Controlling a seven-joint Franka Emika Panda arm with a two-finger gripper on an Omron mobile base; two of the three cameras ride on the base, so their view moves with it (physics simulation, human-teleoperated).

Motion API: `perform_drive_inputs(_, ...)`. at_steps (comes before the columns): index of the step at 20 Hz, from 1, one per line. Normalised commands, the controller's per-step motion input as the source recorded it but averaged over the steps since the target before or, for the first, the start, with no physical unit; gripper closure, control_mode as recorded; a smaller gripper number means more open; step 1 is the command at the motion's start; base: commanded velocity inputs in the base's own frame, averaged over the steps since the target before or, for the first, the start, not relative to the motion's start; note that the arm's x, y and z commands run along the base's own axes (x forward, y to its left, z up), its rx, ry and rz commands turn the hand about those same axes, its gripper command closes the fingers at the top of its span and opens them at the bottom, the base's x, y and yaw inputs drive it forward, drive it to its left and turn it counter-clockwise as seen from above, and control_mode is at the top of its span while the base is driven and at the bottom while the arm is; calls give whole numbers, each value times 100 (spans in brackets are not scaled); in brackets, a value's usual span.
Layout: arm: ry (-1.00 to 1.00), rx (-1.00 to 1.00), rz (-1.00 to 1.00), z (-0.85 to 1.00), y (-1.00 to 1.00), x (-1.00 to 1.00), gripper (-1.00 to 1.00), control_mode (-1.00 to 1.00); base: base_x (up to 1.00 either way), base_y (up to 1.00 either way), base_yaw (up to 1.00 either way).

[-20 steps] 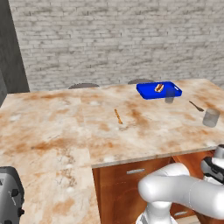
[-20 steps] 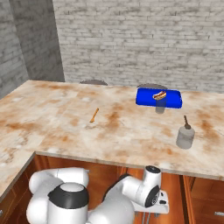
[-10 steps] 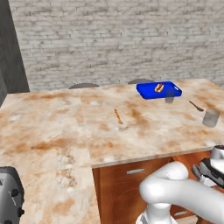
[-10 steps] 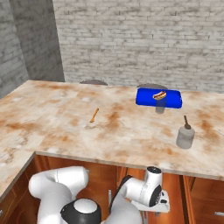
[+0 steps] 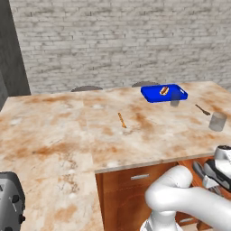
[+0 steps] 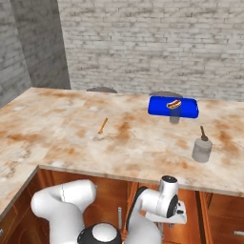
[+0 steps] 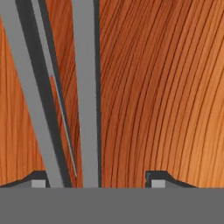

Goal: Take the tongs from the drawer on the right and place them on the dining counter next to the tray containing the hot dog.

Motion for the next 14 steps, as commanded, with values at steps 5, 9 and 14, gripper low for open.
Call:
perform_drive_inputs(5, 11, 1, 0, -60, 4, -57, 100, -100, 0, 0, 0)
perform_drive_inputs(9, 8, 4, 0, -43, 0, -79, 100, -100, 0, 0, 0)
perform_drive_inputs(14, 1, 2, 0, -3, 0, -36, 100, -100, 0, 0, 0)
